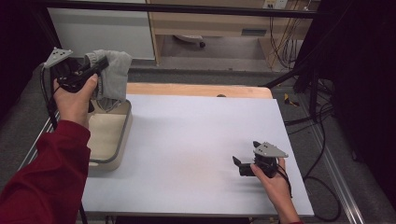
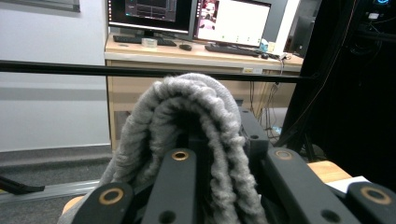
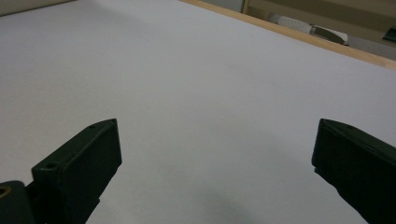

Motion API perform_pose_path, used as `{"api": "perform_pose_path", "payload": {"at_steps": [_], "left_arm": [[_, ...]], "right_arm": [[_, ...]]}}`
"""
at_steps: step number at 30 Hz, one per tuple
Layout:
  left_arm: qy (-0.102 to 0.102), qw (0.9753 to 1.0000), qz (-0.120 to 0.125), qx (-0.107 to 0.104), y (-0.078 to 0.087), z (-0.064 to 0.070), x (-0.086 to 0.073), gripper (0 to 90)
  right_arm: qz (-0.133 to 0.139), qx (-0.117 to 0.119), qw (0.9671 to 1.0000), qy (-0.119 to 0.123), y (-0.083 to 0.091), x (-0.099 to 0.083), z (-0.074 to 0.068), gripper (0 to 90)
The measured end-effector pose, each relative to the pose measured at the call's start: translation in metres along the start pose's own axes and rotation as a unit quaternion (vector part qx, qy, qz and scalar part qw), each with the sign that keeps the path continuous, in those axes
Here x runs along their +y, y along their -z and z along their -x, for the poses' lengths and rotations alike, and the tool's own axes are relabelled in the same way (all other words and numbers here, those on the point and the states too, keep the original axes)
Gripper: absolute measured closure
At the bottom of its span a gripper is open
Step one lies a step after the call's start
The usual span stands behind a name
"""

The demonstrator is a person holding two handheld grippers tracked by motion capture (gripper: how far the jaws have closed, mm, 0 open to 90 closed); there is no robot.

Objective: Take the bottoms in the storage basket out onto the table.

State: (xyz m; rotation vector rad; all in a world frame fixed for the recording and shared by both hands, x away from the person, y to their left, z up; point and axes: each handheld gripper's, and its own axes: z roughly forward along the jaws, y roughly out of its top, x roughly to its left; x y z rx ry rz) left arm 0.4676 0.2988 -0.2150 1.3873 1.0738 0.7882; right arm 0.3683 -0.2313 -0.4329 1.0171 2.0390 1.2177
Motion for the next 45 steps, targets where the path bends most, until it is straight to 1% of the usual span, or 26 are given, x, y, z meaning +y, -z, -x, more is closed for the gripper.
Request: {"api": "perform_pose_path", "payload": {"at_steps": [6,14,21,33,37,38,41,45], "left_arm": [[0.001,1.0,0.001,-0.002,-0.004,0.003,0.002,78.7],[-0.002,1.0,-0.002,-0.004,-0.008,0.006,0.001,78.7],[-0.003,1.0,-0.004,-0.008,-0.011,0.011,0.001,78.7],[-0.012,0.9995,-0.006,-0.028,-0.021,0.031,0.003,78.7],[-0.009,0.9993,-0.006,-0.034,-0.026,0.039,0.001,78.7],[-0.007,0.9993,-0.007,-0.036,-0.028,0.041,0.001,78.7],[-0.003,0.9991,-0.009,-0.041,-0.034,0.047,-0.002,78.7],[-0.006,0.9987,-0.012,-0.049,-0.041,0.056,-0.004,78.7]], "right_arm": [[-0.001,0.005,1.0,0.002,-0.001,0.001,-0.002,1.6],[-0.003,0.003,1.0,0.004,-0.001,0.001,-0.002,1.6],[-0.001,0.005,1.0,0.0,-0.001,0.001,-0.002,1.6],[0.0,0.006,1.0,0.0,0.0,0.001,-0.002,1.6],[0.002,0.01,0.9999,-0.004,0.0,0.002,-0.002,1.6],[0.001,0.006,1.0,-0.003,0.0,0.002,-0.001,1.6],[0.001,0.004,1.0,-0.002,0.001,0.001,-0.001,1.6],[0.002,0.005,1.0,-0.003,0.001,0.002,-0.001,1.6]]}}
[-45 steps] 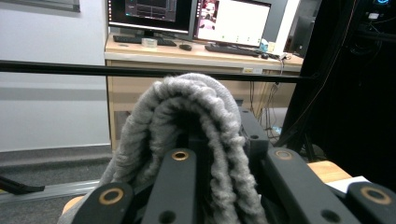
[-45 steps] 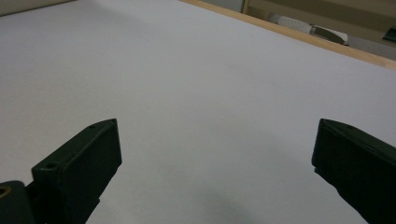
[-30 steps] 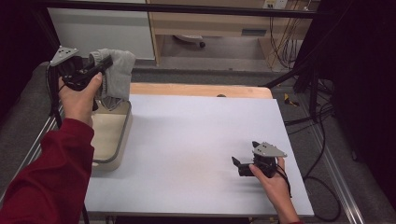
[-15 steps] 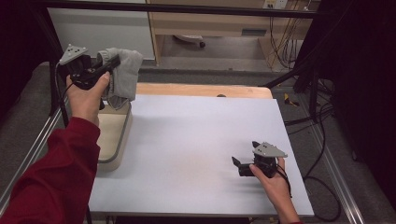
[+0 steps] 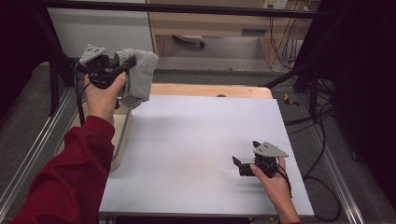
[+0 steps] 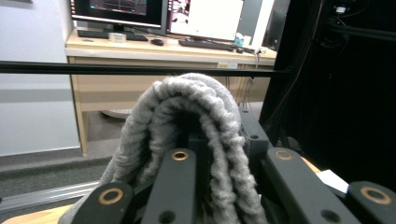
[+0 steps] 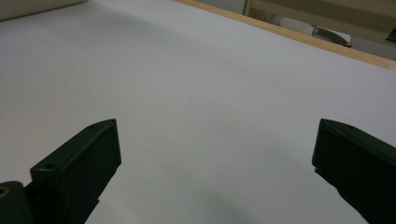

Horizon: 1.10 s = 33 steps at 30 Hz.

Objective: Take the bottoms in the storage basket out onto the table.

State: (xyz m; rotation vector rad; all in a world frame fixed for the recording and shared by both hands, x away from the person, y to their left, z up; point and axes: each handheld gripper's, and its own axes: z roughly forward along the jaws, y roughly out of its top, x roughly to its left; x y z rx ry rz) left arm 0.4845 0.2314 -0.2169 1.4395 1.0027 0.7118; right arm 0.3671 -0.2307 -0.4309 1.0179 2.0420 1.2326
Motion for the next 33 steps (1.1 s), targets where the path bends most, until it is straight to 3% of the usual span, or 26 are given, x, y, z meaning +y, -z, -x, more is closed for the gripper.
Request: {"api": "perform_pose_path", "payload": {"at_steps": [5,9,13,18,33], "left_arm": [[-0.007,0.9999,-0.009,-0.003,-0.01,0.006,-0.004,78.7],[-0.036,0.9992,-0.014,-0.001,-0.016,0.011,-0.009,78.7],[-0.023,0.9995,-0.02,-0.007,-0.024,0.013,-0.013,78.7],[-0.021,0.9995,-0.021,-0.013,-0.029,0.018,-0.014,78.7],[-0.051,0.9966,-0.05,-0.04,-0.049,0.049,-0.03,78.6]], "right_arm": [[0.001,0.001,1.0,0.002,0.0,0.0,-0.001,1.6],[-0.002,-0.001,1.0,0.002,0.0,0.0,-0.001,1.7],[-0.002,-0.004,1.0,0.002,0.001,0.0,0.0,1.7],[-0.001,-0.003,1.0,0.003,0.0,0.0,0.0,1.7],[0.0,-0.001,1.0,0.003,0.002,0.0,0.0,2.1]]}}
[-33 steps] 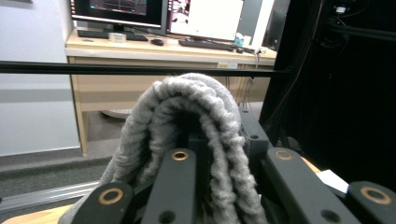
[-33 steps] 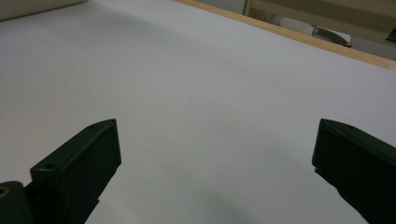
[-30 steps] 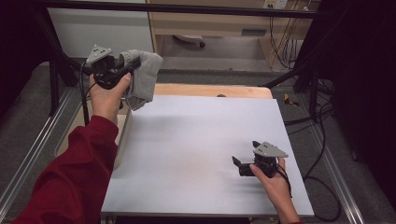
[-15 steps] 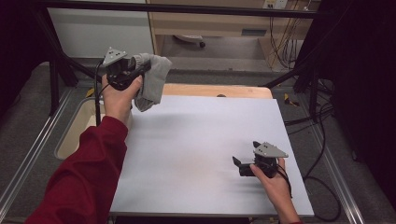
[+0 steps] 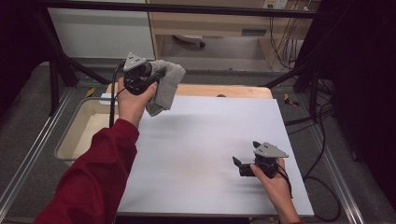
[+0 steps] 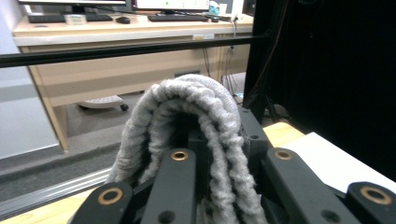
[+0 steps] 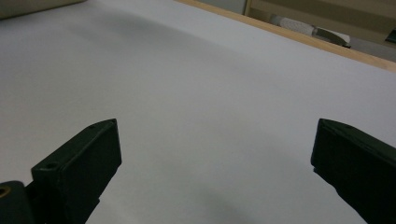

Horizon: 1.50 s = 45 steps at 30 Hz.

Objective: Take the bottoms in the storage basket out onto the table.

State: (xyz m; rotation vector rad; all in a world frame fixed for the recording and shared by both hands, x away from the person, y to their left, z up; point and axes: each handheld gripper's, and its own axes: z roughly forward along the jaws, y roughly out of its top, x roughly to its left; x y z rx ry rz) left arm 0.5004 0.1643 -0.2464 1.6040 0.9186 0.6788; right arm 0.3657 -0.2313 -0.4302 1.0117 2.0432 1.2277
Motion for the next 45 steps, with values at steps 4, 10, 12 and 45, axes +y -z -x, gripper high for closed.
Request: {"api": "perform_pose_path", "payload": {"at_steps": [4,10,12,45], "left_arm": [[0.0,0.9999,-0.005,-0.011,-0.008,0.011,-0.003,78.6],[-0.005,0.9994,-0.016,-0.03,-0.019,0.033,-0.009,78.5],[-0.001,0.9991,-0.017,-0.038,-0.023,0.039,-0.011,78.5],[0.002,0.9966,-0.037,-0.073,-0.048,0.074,-0.038,78.5]], "right_arm": [[0.001,0.001,1.0,-0.001,0.0,0.0,0.0,2.0],[0.005,0.007,0.9999,-0.012,0.001,0.0,0.002,2.0],[0.005,0.006,0.9999,-0.009,0.001,0.0,0.002,2.0],[0.004,0.009,0.9999,-0.003,0.002,0.0,0.001,2.5]]}}
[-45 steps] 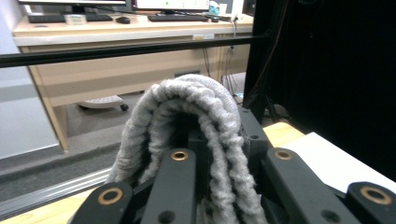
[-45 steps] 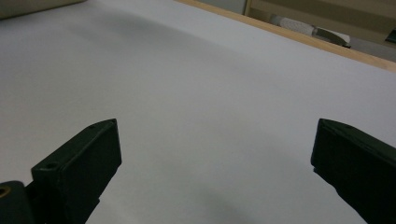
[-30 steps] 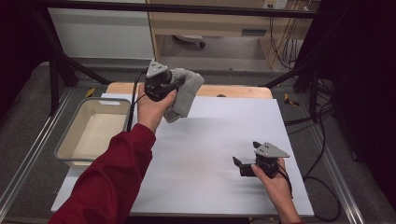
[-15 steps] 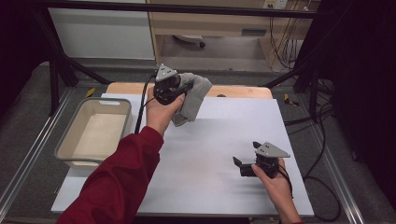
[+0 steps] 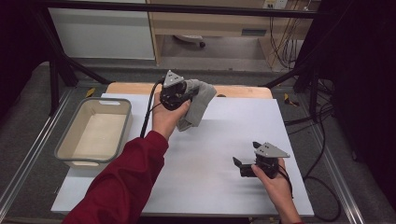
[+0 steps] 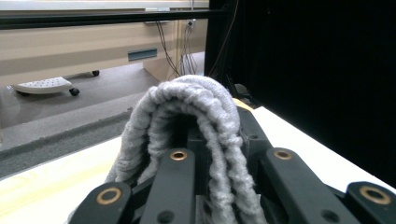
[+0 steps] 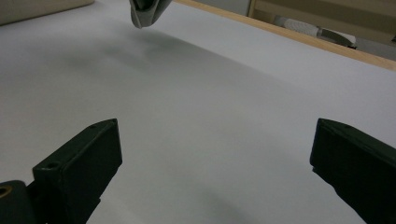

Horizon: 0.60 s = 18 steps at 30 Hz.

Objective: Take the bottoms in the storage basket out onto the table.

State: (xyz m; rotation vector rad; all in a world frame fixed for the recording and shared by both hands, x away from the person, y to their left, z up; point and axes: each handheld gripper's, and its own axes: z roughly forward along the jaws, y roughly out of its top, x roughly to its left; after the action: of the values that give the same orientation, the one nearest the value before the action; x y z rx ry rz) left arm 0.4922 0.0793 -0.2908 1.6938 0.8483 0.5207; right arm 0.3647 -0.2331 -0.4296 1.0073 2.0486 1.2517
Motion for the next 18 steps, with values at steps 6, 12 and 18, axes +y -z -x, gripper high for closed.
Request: {"api": "perform_pose_path", "payload": {"at_steps": [6,12,18], "left_arm": [[0.003,1.0,0.001,-0.005,-0.003,0.002,-0.009,78.5],[0.005,0.9999,-0.007,-0.007,-0.006,0.004,-0.023,78.4],[0.007,0.9999,-0.008,-0.01,-0.008,0.008,-0.033,78.5]], "right_arm": [[0.0,-0.001,1.0,0.001,0.0,0.0,0.0,2.3],[-0.001,0.0,1.0,-0.001,0.0,0.0,-0.001,2.1],[-0.002,-0.001,1.0,0.002,0.0,0.0,0.0,2.2]]}}
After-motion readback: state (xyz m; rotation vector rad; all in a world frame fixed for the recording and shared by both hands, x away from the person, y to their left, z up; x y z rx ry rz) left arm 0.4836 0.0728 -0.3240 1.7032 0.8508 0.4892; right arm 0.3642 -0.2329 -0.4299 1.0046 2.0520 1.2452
